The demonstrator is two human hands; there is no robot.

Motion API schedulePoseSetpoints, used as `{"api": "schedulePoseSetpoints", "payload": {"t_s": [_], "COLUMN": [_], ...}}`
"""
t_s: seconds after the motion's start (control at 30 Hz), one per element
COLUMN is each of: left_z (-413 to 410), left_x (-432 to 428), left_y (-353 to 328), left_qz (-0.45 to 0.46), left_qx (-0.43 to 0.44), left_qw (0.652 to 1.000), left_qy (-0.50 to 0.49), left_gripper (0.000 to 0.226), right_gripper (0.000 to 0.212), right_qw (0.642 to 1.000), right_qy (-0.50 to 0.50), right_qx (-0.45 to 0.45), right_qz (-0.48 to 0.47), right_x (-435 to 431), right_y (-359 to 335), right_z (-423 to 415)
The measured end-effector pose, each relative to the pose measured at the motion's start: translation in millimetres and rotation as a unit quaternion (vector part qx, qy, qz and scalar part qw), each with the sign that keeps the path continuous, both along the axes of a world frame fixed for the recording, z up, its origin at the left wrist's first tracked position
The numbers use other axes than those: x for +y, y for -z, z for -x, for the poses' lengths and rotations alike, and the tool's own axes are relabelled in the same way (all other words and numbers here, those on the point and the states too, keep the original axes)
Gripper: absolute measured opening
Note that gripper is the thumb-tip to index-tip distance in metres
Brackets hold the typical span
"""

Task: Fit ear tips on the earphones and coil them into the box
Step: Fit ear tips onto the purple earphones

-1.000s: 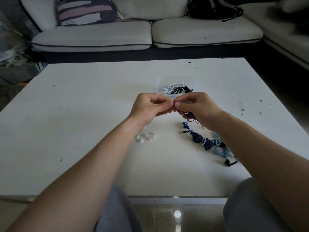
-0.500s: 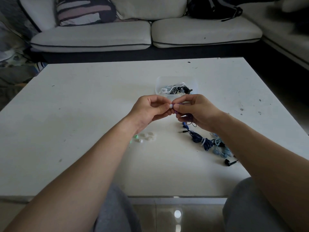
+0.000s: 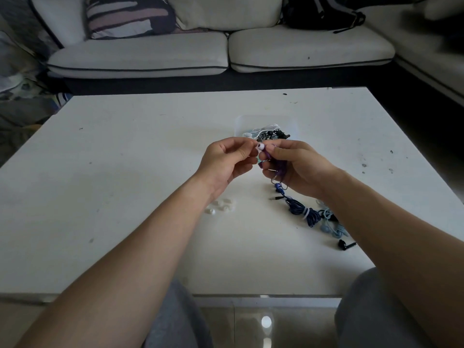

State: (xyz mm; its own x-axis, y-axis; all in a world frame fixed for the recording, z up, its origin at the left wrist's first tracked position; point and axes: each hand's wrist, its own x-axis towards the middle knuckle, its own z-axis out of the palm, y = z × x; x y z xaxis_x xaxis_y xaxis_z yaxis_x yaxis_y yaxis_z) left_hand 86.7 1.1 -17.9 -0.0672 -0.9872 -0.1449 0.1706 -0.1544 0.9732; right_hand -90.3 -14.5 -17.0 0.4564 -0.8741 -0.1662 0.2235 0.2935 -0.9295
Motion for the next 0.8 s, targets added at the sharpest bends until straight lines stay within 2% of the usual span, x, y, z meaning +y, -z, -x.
{"api": "schedulePoseSetpoints", "payload": {"t_s": [0.1, 0.2, 0.27, 0.5, 0.67, 0.8], "left_z": [-1, 2, 4, -3, -6, -5], "left_x": [-1, 1, 2, 0, -1, -2], "left_y": [5, 8, 9, 5, 2, 1], "left_qz": [-0.045, -0.101, -0.094, -0.096, -0.107, -0.099], "left_qx": [-0.070, -0.055, -0.036, -0.011, 0.034, 0.034], "left_qw": [0.996, 0.990, 0.990, 0.995, 0.994, 0.994], "left_qy": [0.002, 0.081, 0.095, 0.024, -0.008, -0.037], "left_gripper": [0.013, 0.023, 0.026, 0.012, 0.012, 0.011], "right_gripper": [0.017, 0.016, 0.016, 0.013, 0.009, 0.022], "right_qw": [1.000, 1.000, 1.000, 0.998, 0.992, 0.985], "right_qy": [-0.005, -0.002, -0.003, 0.042, 0.102, 0.118], "right_qx": [-0.009, -0.014, -0.014, 0.020, 0.064, 0.127], "right_qz": [-0.005, -0.010, -0.009, -0.043, -0.043, -0.009], "right_x": [0, 0, 0, -2, -3, -3], "right_y": [0, 0, 0, -2, 4, 2], "right_z": [-1, -2, -1, 0, -1, -3]}}
